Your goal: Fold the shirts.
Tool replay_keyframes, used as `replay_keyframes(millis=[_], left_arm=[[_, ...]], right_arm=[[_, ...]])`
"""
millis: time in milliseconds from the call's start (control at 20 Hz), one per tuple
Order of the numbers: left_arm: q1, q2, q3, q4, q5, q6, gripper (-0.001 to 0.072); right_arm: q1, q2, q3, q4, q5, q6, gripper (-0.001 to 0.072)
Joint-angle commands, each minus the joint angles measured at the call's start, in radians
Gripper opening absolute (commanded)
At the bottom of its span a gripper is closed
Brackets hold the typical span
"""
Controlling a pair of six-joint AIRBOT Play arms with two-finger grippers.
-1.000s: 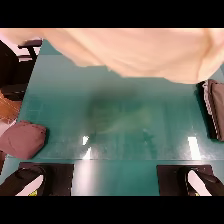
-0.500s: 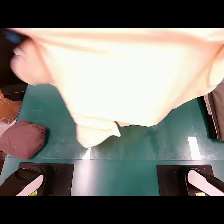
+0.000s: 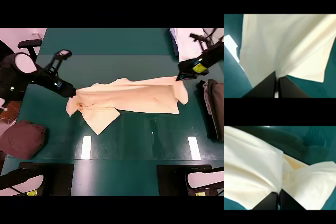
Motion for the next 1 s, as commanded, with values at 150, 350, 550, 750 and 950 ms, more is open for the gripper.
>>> replay_keyframes(millis=[150, 350, 550, 750, 950], left_arm=[[0.000, -0.014, -0.026, 0.066, -0.202, 0.020, 0.0028], [0.000, -0.014, -0.026, -0.036, -0.264, -0.002, 0.0335], [0.000, -0.014, -0.016, -0.115, -0.148, -0.010, 0.0591], [0.000, -0.028, -0.007, -0.112, 0.051, -0.043, 0.0591], [0.000, -0.150, 0.005, -0.081, 0.224, -0.095, 0.0591]], right_arm=[[0.047, 0.058, -0.005, -0.021, 0.116, -0.006, 0.0014], [0.046, 0.221, -0.194, -0.021, 0.081, -0.005, 0.0016], [0.045, 0.348, -0.373, -0.003, -0.026, -0.006, 0.0504], [0.038, 0.411, -0.425, -0.003, -0.090, -0.005, 0.0504], [0.039, 0.398, -0.425, -0.003, -0.089, -0.005, 0.0503]])
